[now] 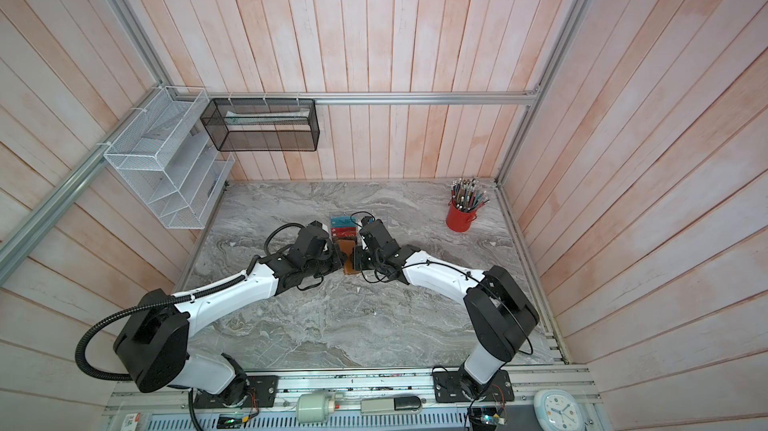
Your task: Take the credit cards out of the card holder
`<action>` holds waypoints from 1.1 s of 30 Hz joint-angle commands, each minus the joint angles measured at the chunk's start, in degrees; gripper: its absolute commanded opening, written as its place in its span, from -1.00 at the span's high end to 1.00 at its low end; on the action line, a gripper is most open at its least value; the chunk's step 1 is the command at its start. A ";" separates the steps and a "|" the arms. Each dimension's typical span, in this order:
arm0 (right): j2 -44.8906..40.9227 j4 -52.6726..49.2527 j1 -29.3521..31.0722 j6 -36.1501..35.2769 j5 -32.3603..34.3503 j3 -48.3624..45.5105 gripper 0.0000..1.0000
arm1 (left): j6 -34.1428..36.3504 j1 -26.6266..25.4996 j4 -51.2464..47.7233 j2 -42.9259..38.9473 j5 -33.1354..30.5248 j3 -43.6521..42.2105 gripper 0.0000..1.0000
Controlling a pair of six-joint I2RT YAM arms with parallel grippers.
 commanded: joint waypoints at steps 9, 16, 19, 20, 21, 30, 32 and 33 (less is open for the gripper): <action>3.04 -5.42 0.36 0.81 7.72 2.03 0.97 | -1.83 -0.46 4.66 -3.39 1.52 -1.03 1.00; 3.60 -6.27 0.28 0.38 8.46 2.31 1.00 | -2.38 -0.46 4.84 -4.45 1.61 -1.43 1.00; 3.98 -7.16 0.23 -0.07 8.56 2.77 1.00 | -2.29 -0.40 4.67 -4.96 1.52 -1.45 1.00; 4.03 -7.45 0.12 -0.07 8.81 2.85 1.00 | -2.19 -0.38 4.58 -5.10 1.43 -1.44 1.00; 3.98 -7.83 -0.07 -0.11 8.81 2.81 1.00 | -2.10 -0.39 4.48 -5.30 1.36 -1.52 1.00; 0.38 -7.99 -3.51 -1.79 6.08 -0.24 1.00 | -1.22 0.85 6.15 -6.17 3.50 -4.09 1.00; -0.46 -7.97 -4.31 -2.47 4.92 -1.04 1.00 | -0.76 0.95 7.07 -6.12 4.50 -4.72 1.00; -0.90 -8.11 -4.68 -2.89 4.09 -1.39 1.00 | -0.29 1.04 7.37 -5.87 5.12 -4.85 1.00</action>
